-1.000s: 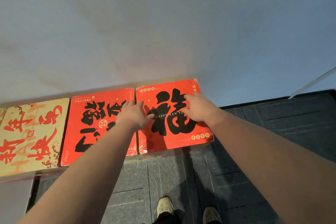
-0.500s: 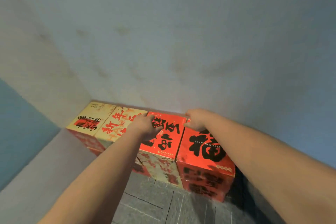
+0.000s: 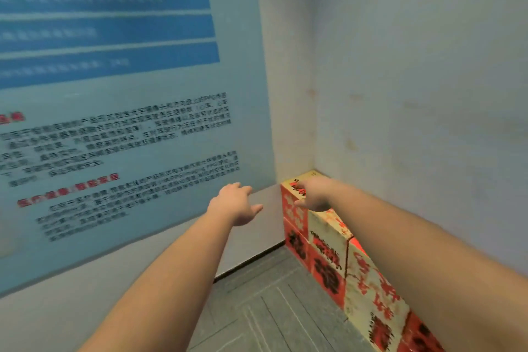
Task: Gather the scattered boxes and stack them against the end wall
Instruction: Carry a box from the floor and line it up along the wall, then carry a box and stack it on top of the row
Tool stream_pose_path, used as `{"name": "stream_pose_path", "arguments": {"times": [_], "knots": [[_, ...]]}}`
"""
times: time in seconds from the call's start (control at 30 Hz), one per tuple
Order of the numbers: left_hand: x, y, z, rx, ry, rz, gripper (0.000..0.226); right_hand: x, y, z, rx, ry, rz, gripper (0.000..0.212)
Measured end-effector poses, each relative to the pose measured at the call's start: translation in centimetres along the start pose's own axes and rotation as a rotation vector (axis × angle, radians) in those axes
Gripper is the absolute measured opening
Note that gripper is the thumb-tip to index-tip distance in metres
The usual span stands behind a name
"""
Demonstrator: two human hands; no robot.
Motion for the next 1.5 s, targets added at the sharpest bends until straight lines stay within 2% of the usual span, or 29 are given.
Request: {"name": "stream_pose_path", "arguments": {"times": [0.2, 0.4, 0.63, 0.83, 0.97, 1.1, 1.33, 1.5], "knots": [[-0.4, 18.5, -23.9, 0.286, 0.035, -0.027, 0.069, -0.3, 4.5, -27.9, 0.251, 0.010, -0.005, 0.062], [-2.1, 41.4, -46.2, 0.635, 0.054, -0.064, 0.070, -3.0, 13.4, -57.3, 0.593, 0.083, -0.052, 0.065], [-5.6, 65.3, -61.5, 0.987, 0.183, -0.005, 0.070, -6.5, 25.0, -84.2, 0.938, 0.277, -0.063, 0.065], [-9.1, 86.9, -71.8, 1.341, 0.258, -0.002, 0.072, -13.6, 37.1, -106.9, 1.247, 0.386, -0.093, 0.064], [-10.7, 102.1, -76.6, 1.587, 0.272, -0.013, 0.070, -18.7, 48.5, -121.9, 1.479, 0.431, -0.132, 0.066], [-12.3, 117.2, -77.1, 1.855, 0.355, 0.005, 0.068, -21.9, 61.8, -133.1, 1.662, 0.487, -0.171, 0.067], [-16.8, 140.9, -73.1, 2.216, 0.496, 0.073, 0.069, -29.0, 85.6, -143.8, 1.954, 0.632, -0.209, 0.068], [-20.1, 154.0, -74.3, 2.280, 0.512, 0.076, 0.064, -35.8, 97.8, -149.1, 2.036, 0.694, -0.261, 0.063]]}}
Point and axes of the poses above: each hand's wrist, its own y-axis away from the middle knuckle, its own x-axis out of the back of the hand, z = x × y, the point moved 9 cm from there along -y, towards the middle knuckle, and after that the axes turned 4 degrees about -x, right-handed, at the moved point
